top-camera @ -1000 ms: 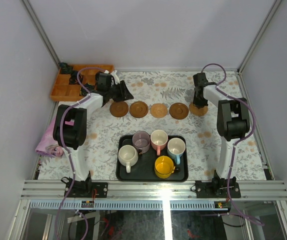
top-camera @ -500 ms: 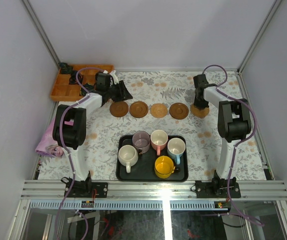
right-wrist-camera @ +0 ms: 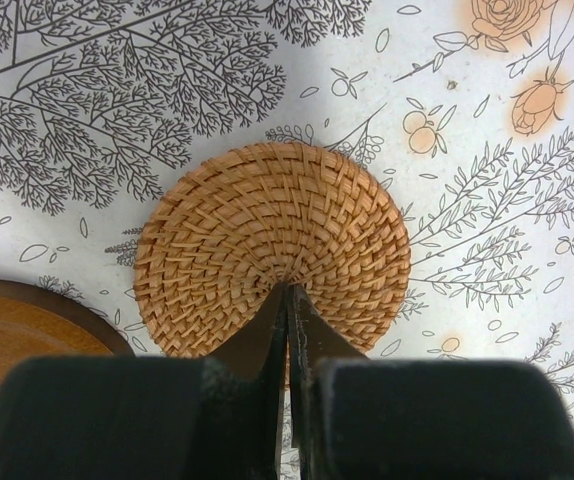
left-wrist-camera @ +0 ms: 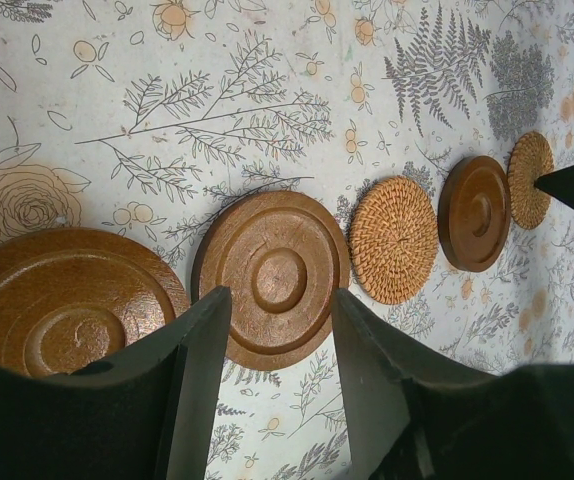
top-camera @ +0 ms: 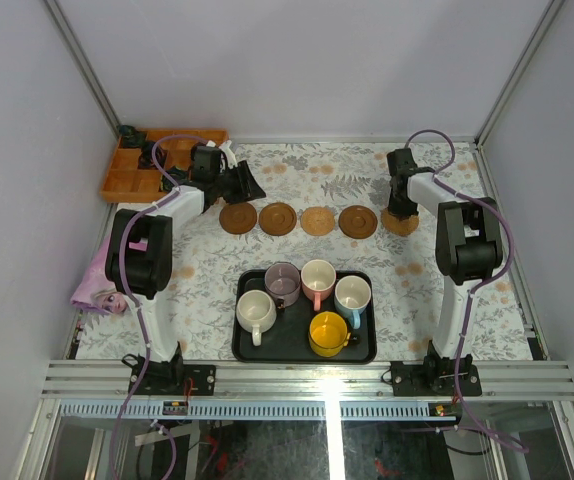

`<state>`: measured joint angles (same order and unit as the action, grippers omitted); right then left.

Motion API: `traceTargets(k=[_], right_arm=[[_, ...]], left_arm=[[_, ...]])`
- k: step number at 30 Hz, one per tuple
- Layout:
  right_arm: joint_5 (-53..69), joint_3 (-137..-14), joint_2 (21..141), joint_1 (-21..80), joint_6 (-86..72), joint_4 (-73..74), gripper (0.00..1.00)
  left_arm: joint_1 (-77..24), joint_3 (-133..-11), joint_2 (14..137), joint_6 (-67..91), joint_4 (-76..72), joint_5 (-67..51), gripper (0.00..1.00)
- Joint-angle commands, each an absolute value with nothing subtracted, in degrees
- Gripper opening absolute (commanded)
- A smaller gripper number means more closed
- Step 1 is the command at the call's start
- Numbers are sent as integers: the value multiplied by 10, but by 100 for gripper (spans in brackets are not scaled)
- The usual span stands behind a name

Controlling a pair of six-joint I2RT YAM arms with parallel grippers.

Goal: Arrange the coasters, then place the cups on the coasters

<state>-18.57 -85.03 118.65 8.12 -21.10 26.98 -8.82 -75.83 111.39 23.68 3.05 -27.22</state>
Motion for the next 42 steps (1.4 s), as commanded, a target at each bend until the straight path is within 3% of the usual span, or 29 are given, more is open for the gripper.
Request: traceTargets(k=[1,14,24,31,34,42], right_arm=[[-186,-890,1177,81,-206,286,2],[-183,-916,1126,81,-191,270,18],[-141,-775,988,80,-208,241,67],[-78,-654,850,87,-202,234,76],[-61,-607,783,105,-195,234,98],[-48,-517,622,190,-196,273,100]], left_arm=[[-82,-772,1112,237,13,-282,45],[-81,-774,1098,217,14,-286,46],[-80,-718,1044,185,18,-287,47],[-82,-669,987,168,15,-296,49],[-83,-641,953,161,14,-297,51],[-91,-569,871,161,25,-287,53]])
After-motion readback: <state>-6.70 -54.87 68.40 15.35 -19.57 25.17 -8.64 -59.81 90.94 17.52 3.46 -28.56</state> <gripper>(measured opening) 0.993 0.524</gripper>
